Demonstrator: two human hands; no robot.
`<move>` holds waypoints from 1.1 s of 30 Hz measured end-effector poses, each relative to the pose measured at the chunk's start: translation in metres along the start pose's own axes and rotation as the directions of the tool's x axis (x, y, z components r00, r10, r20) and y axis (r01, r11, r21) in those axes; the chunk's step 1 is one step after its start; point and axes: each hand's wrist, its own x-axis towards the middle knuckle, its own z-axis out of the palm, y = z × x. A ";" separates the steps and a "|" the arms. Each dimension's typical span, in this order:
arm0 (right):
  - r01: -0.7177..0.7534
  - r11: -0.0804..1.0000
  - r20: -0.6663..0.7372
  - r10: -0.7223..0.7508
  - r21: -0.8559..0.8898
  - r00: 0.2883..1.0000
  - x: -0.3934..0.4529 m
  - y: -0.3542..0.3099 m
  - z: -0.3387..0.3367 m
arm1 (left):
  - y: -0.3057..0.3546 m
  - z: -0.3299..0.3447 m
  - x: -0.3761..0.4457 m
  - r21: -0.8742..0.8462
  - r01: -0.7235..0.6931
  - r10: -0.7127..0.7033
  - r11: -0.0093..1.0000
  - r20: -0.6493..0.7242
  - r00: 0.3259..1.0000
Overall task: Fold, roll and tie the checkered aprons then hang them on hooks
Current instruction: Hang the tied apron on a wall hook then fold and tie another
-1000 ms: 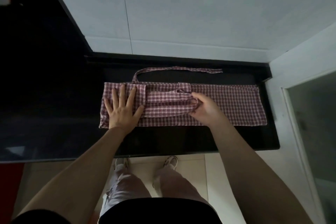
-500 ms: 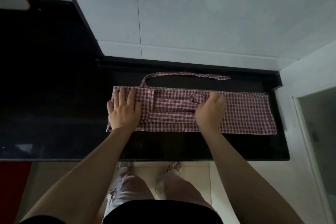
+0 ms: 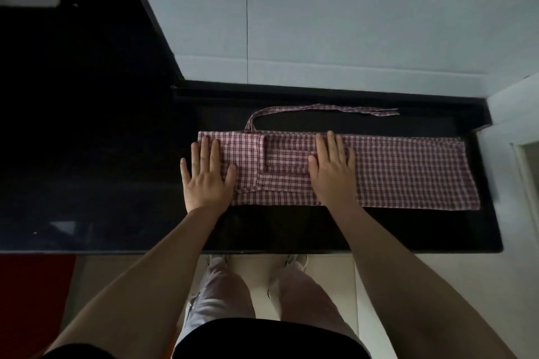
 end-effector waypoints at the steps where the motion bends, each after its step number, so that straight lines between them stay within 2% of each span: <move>1: -0.020 1.000 -0.010 0.020 -0.017 1.000 0.000 -0.002 -0.001 | 0.003 -0.001 0.000 -0.002 0.019 -0.019 1.000 0.002 1.000; 3: -0.002 0.998 -0.066 -0.002 -0.067 0.998 -0.006 -0.011 -0.005 | 0.011 -0.004 0.001 -0.012 0.028 -0.028 1.000 -0.041 0.999; 4: 0.028 0.997 -0.095 -0.035 -0.075 0.995 -0.008 -0.016 -0.006 | 0.017 -0.007 0.003 -0.011 -0.018 0.017 1.000 -0.084 0.996; 6: 0.091 0.994 -0.113 -0.097 -0.060 0.989 -0.011 -0.028 -0.006 | 0.032 -0.008 0.005 0.020 -0.203 0.204 0.979 -0.127 0.971; 8: 0.122 0.992 -0.072 -0.125 -0.044 0.990 -0.013 -0.035 -0.001 | 0.042 -0.004 0.007 0.075 -0.375 0.379 0.924 -0.045 0.924; 10: 0.133 0.990 -0.017 -0.134 -0.040 0.991 -0.014 -0.029 0.004 | 0.043 0.002 0.010 0.108 -0.383 0.379 0.917 0.059 0.924; 13: 0.092 0.995 -0.007 -0.093 -0.039 0.996 -0.014 -0.004 0.001 | 0.040 0.003 0.012 0.122 -0.339 0.327 0.933 0.112 0.938; 16: -0.007 0.999 -0.088 0.012 0.051 0.996 -0.015 0.026 -0.016 | 0.067 -0.006 0.013 0.074 -0.232 0.227 0.970 0.072 0.971; 18: -0.135 0.978 -0.139 0.158 0.160 0.978 -0.013 0.045 -0.029 | 0.097 -0.010 0.010 0.037 -0.176 0.176 0.984 0.000 0.984; 19: -0.218 0.953 -0.156 0.253 0.212 0.955 -0.013 0.060 -0.035 | 0.115 -0.010 0.006 0.005 -0.205 0.205 0.979 -0.030 0.978; 21: -0.391 0.872 -0.129 0.442 0.293 0.888 -0.014 0.098 -0.045 | 0.148 -0.003 -0.006 -0.022 -0.363 0.362 0.932 -0.046 0.931; 23: -0.528 0.790 -0.058 0.571 0.312 0.819 -0.017 0.140 -0.052 | 0.176 0.007 -0.017 -0.007 -0.486 0.486 0.874 -0.005 0.874; 28: -0.673 0.673 0.157 0.662 0.305 0.733 -0.021 0.232 -0.059 | 0.223 0.035 -0.030 0.117 -0.536 0.517 0.836 0.158 0.841; 30: -0.698 0.647 0.230 0.661 0.308 0.714 -0.020 0.248 -0.056 | 0.232 0.043 -0.029 0.133 -0.508 0.477 0.851 0.209 0.854; 33: -0.703 0.648 0.267 0.651 0.293 0.711 -0.014 0.256 -0.056 | 0.241 0.050 -0.028 0.154 -0.459 0.412 0.875 0.262 0.873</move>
